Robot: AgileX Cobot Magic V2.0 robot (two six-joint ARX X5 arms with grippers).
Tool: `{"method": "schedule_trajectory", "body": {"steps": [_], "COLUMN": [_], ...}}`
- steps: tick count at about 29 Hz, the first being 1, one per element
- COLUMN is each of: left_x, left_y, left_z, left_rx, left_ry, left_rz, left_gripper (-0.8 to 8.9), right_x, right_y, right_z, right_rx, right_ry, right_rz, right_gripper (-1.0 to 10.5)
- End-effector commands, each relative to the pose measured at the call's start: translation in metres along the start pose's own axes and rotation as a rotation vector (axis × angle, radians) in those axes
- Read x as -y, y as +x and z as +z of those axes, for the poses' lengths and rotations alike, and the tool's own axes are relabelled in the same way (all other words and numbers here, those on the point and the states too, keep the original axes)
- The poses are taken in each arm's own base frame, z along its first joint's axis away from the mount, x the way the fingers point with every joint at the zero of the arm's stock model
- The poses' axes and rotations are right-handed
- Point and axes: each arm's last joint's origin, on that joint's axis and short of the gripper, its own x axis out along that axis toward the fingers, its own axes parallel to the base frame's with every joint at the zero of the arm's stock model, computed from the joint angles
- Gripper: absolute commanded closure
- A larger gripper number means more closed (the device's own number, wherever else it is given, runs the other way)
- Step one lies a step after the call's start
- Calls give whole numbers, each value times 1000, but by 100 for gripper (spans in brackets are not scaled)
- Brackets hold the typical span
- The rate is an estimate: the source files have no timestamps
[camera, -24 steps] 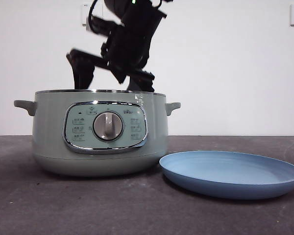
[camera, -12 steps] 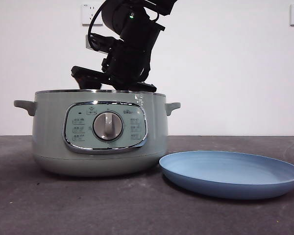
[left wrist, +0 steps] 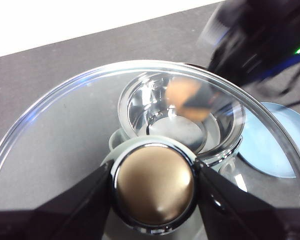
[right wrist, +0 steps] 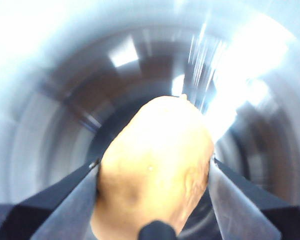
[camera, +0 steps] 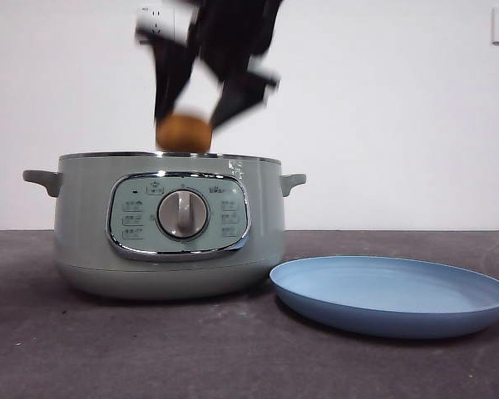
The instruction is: Take the potato out from the steamer,put the potato on the plate,close the lid
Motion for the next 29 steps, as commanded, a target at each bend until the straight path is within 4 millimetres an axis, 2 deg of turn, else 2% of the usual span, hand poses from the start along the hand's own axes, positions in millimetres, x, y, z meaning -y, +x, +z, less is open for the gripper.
{"method": "schedule_trajectory", "body": {"steps": [1, 5, 7, 9, 14, 19, 24, 29], "left_x": [0, 1, 0, 0, 0, 0, 0, 0], "left_y": [-8, -2, 2, 3, 6, 6, 6, 6], "left_z": [10, 13, 15, 15, 16, 17, 17, 17], "left_rx": [108, 105, 100, 98, 93, 97, 101, 100], "left_ry": [6, 9, 8, 8, 10, 11, 12, 11], "left_rz": [0, -55, -56, -57, -57, -57, -57, -57], "left_gripper": [822, 822, 822, 822, 822, 822, 822, 823], "right_x": [-1, 0, 1, 4, 15, 26, 39, 48], "right_y": [-41, -113, -136, -148, -149, -136, -115, -81], "right_z": [7, -1, -7, -13, -34, -67, -109, -150], "right_rx": [39, 5, -20, -34, -85, -114, -154, -191], "right_ry": [-1, -11, -11, -9, 17, 69, 107, 148], "right_rz": [-7, -17, -26, -55, -99, -124, -151, -112], "right_gripper": [960, 960, 961, 961, 961, 961, 961, 960]}}
